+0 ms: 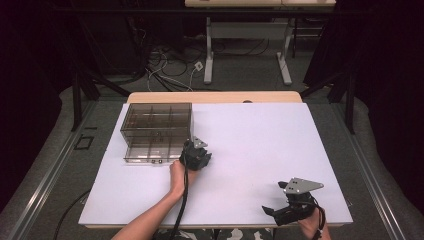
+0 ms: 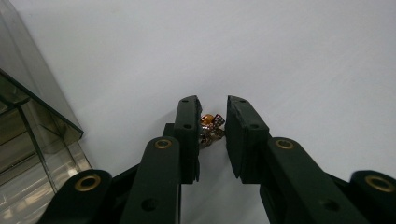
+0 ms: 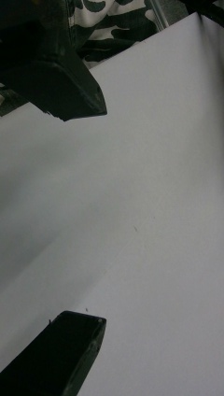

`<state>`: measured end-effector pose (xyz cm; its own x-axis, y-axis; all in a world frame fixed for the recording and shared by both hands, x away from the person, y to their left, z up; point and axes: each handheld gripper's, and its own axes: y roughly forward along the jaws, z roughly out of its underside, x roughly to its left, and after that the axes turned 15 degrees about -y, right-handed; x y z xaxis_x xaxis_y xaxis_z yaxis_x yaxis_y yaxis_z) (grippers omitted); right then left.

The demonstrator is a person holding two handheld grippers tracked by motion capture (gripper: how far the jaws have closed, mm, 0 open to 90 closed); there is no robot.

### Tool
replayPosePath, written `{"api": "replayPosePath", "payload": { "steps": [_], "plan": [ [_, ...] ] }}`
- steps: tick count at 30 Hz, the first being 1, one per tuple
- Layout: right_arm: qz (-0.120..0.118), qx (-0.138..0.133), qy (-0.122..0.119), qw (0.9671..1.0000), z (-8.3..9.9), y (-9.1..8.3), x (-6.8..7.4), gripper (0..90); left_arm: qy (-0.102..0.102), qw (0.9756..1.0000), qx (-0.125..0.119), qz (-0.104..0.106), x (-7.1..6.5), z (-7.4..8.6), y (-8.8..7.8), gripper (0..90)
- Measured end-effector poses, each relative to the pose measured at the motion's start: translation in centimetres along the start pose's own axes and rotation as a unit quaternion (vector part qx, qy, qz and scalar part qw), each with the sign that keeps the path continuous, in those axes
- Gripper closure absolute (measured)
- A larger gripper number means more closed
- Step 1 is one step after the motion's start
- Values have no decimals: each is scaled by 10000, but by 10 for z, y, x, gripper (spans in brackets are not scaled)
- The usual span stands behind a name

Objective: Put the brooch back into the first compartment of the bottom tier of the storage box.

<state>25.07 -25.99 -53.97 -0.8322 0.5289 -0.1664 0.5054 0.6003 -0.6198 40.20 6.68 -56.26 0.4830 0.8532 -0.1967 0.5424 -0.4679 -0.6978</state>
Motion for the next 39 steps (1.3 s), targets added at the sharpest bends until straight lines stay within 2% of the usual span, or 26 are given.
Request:
{"api": "replayPosePath", "payload": {
  "steps": [8,10,15,23,27,33,37,39],
  "plan": [
    [18,-34,0,10000,0,0,1,4,-48,9999,-57,129,3,2,-1,767],
    [1,-6,0,10000,0,-1,0,4,-50,9998,-47,190,5,2,-1,801],
    [20,-40,-13,10000,0,-1,1,4,17,9998,-51,175,4,2,-1,800],
    [29,-57,-4,10000,0,-1,1,4,34,9995,-99,295,4,2,-2,814],
    [39,-46,-14,10000,0,-1,1,4,131,9994,-70,303,2,2,-2,816],
    [13,-8,-4,10000,0,-1,0,4,154,9993,-91,329,3,2,-4,816],
    [60,-105,-19,9999,-1,-1,2,4,189,9993,-132,311,2,2,-7,816],
    [30,-51,-18,10000,-1,-1,1,4,163,9992,-141,322,3,3,-9,816]
  ]
}}
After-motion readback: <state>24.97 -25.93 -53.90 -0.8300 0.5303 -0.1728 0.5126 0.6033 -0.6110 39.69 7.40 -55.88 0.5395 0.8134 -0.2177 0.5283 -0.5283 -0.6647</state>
